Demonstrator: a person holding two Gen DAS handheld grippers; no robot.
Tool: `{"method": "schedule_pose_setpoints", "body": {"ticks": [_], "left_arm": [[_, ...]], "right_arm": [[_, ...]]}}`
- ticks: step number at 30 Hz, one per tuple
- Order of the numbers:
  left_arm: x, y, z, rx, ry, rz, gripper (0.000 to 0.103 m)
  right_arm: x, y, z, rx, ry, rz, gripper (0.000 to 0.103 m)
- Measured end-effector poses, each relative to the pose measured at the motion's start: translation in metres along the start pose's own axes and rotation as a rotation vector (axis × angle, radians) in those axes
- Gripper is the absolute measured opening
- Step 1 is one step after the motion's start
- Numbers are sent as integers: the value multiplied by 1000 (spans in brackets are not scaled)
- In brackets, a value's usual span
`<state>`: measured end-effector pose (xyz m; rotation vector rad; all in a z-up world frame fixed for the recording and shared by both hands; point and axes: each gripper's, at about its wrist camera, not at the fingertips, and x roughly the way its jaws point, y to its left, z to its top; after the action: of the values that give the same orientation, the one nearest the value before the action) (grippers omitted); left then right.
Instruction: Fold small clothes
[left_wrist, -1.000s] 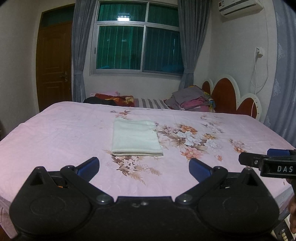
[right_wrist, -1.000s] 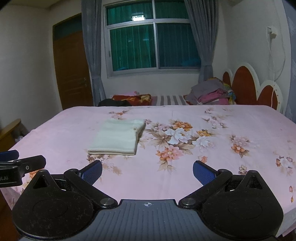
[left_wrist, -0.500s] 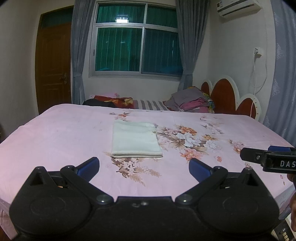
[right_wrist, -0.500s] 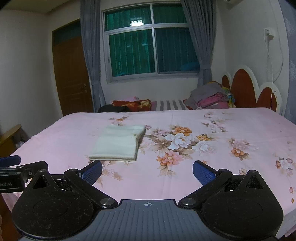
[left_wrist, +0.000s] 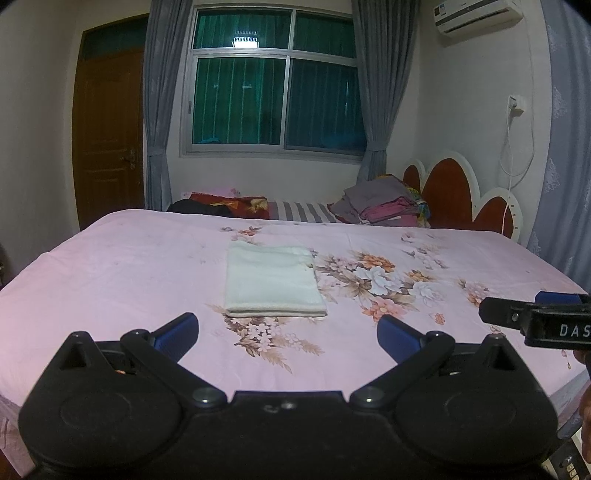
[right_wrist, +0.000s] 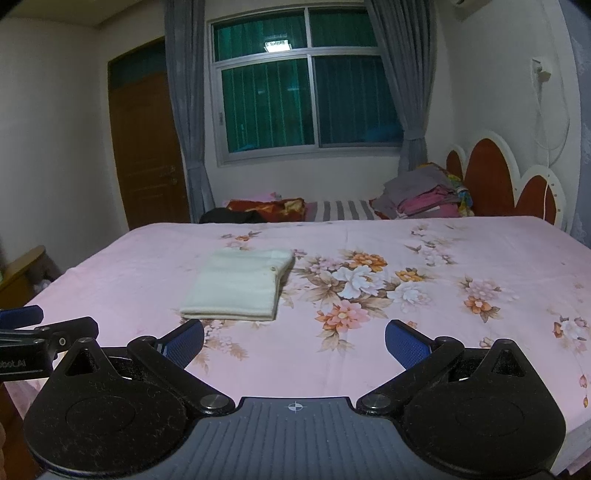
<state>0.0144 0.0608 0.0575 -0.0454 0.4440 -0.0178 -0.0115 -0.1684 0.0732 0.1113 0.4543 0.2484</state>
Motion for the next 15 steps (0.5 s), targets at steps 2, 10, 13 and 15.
{"method": "schedule_pose_setpoints", "body": {"ticks": [2, 10, 13, 15], "left_arm": [[0, 1, 0, -3, -3, -3, 103], [1, 3, -1, 4, -6, -6, 103], [2, 3, -2, 11, -5, -2, 102], [2, 4, -2, 9, -5, 0, 102]], "right_arm": [[0, 0, 0, -2, -1, 1, 103], [0, 0, -1, -5, 0, 3, 103], [1, -3, -2, -7, 2, 8, 103], [1, -5, -3, -9, 5, 12, 103]]}}
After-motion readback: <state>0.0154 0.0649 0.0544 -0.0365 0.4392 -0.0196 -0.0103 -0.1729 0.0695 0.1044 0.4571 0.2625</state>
